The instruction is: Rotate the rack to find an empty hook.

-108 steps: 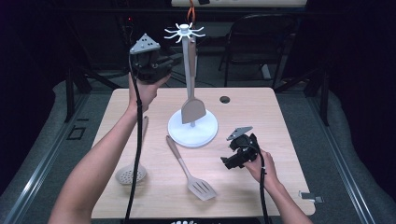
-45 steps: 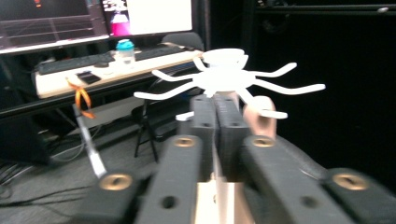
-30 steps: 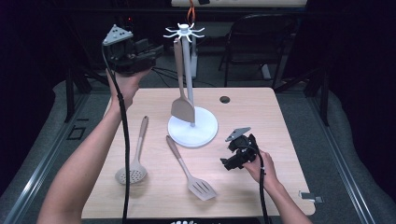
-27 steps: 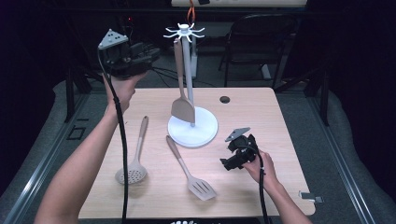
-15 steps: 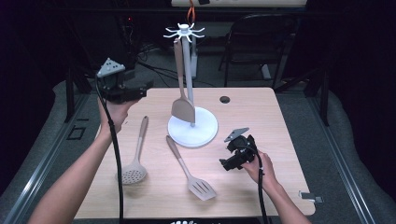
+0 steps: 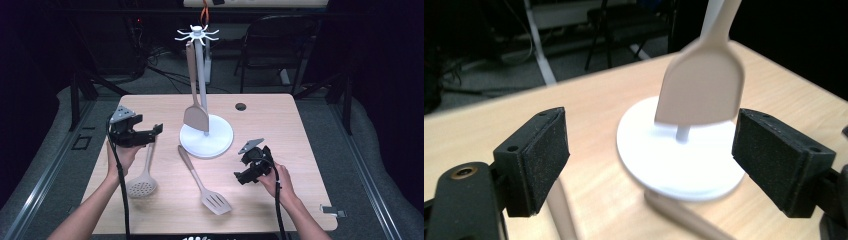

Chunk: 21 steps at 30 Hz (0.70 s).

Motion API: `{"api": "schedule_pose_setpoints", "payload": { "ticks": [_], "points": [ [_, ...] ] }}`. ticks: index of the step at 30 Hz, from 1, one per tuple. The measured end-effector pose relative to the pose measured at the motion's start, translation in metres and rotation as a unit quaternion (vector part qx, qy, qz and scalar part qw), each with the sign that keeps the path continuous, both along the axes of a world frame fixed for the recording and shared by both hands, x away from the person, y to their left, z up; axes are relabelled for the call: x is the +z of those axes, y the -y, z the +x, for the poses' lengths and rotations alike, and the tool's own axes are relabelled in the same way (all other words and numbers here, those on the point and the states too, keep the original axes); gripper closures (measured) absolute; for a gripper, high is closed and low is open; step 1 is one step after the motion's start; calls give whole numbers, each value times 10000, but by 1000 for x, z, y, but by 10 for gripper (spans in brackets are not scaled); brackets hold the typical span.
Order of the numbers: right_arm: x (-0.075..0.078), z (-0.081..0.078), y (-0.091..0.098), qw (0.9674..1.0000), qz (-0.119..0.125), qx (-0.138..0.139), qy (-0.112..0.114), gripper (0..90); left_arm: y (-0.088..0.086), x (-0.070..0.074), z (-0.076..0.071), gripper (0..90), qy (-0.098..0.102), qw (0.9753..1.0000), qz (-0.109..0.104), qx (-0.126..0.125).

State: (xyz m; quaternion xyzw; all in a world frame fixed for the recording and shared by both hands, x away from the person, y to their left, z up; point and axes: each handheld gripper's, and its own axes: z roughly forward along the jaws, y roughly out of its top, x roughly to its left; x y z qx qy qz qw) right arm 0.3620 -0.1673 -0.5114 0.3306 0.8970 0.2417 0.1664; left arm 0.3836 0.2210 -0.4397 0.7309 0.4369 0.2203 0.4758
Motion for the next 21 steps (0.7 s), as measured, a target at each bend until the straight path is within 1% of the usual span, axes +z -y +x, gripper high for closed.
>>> {"api": "schedule_pose_setpoints", "payload": {
  "ticks": [1,3,6,8,9,11,13,16,21],
  "points": [
    [-1,0,0,10000,-3,0,-9,54,0,-6,-2,149,-79,10000,-25,8],
    [-2,0,-1,10000,39,13,-13,54,-1,-16,-5,149,-204,9998,9,-6],
    [-3,0,-2,10000,0,42,-44,54,-1,-31,-8,150,-342,9994,18,8],
    [-3,0,-2,10000,-8,55,-69,55,-2,-39,-9,151,-468,9989,-2,-8],
    [-4,0,-2,10000,4,53,-75,54,-2,-43,-9,151,-522,9986,31,-21],
    [-5,0,-3,9999,-24,70,-102,55,-3,-47,-10,152,-593,9982,83,-30],
    [-4,0,-3,9999,-44,94,-117,56,-3,-52,-10,153,-646,9979,73,-21],
    [-6,0,-3,9999,7,121,-119,60,-4,-60,-11,153,-764,9970,134,-30],
    [-7,0,-3,9997,-79,117,-185,67,-6,-67,-12,149,-888,9959,193,13]
  ]
}}
